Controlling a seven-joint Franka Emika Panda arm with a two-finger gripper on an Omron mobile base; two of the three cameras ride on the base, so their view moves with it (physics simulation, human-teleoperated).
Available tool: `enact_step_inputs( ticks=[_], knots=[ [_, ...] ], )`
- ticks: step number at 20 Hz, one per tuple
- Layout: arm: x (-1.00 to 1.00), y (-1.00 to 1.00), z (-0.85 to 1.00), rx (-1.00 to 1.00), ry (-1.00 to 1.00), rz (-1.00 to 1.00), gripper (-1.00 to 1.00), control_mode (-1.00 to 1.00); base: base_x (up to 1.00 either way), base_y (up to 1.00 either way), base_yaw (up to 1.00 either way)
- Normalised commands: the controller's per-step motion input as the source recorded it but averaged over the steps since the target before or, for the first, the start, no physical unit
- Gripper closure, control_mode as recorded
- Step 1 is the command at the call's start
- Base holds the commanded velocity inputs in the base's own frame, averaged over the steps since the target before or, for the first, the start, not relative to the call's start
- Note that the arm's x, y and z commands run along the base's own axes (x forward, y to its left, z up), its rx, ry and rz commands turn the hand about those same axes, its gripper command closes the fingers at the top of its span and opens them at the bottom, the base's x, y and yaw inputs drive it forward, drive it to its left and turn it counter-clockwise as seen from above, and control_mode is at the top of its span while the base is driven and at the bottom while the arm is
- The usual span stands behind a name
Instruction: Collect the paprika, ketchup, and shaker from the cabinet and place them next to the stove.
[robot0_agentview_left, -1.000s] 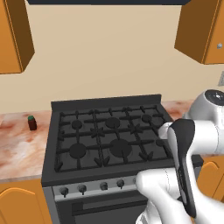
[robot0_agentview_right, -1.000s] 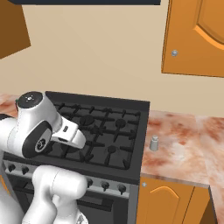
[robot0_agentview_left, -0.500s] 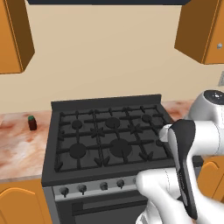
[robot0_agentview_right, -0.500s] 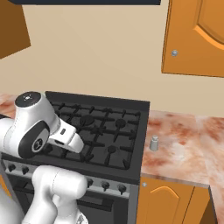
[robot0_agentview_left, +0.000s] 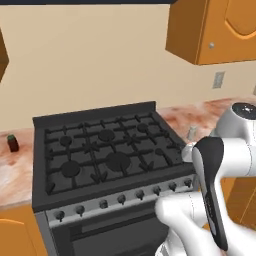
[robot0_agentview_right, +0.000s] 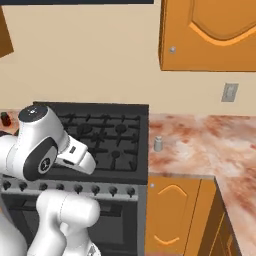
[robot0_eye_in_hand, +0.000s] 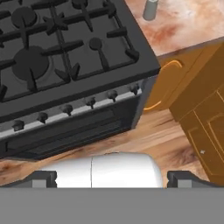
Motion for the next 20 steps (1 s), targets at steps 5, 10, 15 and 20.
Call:
enact_step_inputs(
  ticks=[5,10,15,20],
  knots=[
    [0.0,0.0,0.0,0.0,0.0,0.0,-1.0,1.0,-0.62,0.15,-0.51],
    [0.0,0.0,0.0,0.0,0.0,0.0,-1.0,1.0,-0.65,0.07,-0.58],
    [0.0,0.0,0.0,0.0,0.0,0.0,-1.0,1.0,-0.56,0.05,-0.64],
    [0.0,0.0,0.0,0.0,0.0,0.0,-1.0,1.0,-0.5,0.04,-0.66]
  ],
)
